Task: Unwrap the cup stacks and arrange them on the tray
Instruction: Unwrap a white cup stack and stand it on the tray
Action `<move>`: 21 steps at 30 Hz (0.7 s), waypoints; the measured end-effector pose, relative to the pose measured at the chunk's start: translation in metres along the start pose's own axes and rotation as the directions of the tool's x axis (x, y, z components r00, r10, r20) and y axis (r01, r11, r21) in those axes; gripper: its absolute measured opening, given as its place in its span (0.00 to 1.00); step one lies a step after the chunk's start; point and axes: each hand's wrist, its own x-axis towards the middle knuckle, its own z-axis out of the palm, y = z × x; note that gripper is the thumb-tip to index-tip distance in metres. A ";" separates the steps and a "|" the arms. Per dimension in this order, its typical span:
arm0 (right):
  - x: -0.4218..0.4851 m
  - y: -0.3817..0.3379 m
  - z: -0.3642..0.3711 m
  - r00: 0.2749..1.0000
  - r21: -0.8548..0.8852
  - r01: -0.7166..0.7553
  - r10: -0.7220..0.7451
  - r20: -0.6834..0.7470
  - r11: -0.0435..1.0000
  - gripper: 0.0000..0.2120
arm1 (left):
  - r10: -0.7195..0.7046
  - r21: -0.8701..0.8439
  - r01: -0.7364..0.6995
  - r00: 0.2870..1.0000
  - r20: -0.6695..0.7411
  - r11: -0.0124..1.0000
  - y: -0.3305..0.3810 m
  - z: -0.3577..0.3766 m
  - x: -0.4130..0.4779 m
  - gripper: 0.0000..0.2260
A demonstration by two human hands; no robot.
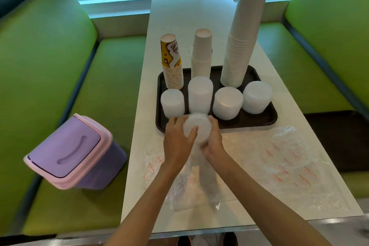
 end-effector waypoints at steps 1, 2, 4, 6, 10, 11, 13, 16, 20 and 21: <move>0.000 0.002 0.000 1.000 0.014 0.002 -0.002 0.018 1.000 0.17 | -0.019 0.011 0.019 1.000 -0.003 1.000 -0.002 0.001 -0.002 0.18; -0.001 0.004 0.000 1.000 0.025 -0.003 0.003 0.029 1.000 0.19 | -0.035 0.013 0.035 0.999 0.000 0.999 -0.002 0.001 -0.003 0.19; -0.003 0.006 0.000 0.999 0.040 -0.014 0.012 0.050 0.999 0.22 | -0.048 0.010 0.048 0.999 0.010 0.999 -0.003 0.001 -0.003 0.20; -0.003 0.008 -0.001 0.997 0.070 -0.020 0.015 0.077 0.997 0.24 | -0.049 0.001 0.049 0.998 0.027 0.999 -0.001 0.000 -0.004 0.20; -0.005 0.010 -0.006 0.995 0.081 -0.037 0.030 0.091 0.996 0.20 | -0.047 0.002 0.046 0.997 0.055 0.999 0.001 0.000 -0.007 0.19; -0.005 0.010 -0.007 0.995 0.080 -0.045 0.038 0.088 0.996 0.22 | -0.043 0.002 0.043 0.997 0.061 0.999 0.000 0.000 -0.007 0.19; -0.004 0.011 -0.007 0.996 0.089 -0.057 0.051 0.078 0.994 0.25 | -0.034 -0.003 0.035 0.997 0.072 0.999 0.000 -0.001 -0.007 0.19; -0.003 0.011 -0.009 0.996 0.101 -0.066 0.059 0.070 0.993 0.24 | -0.023 -0.014 0.025 0.997 0.075 1.000 0.001 -0.002 -0.010 0.18; -0.002 0.010 -0.009 0.995 0.105 -0.070 0.063 0.072 0.992 0.17 | 0.006 -0.036 -0.004 0.999 0.053 0.999 0.001 -0.004 -0.012 0.17; -0.002 0.010 -0.009 0.995 0.099 -0.073 0.066 0.071 0.992 0.17 | 0.009 -0.040 -0.007 0.999 0.049 0.999 0.001 -0.004 -0.013 0.17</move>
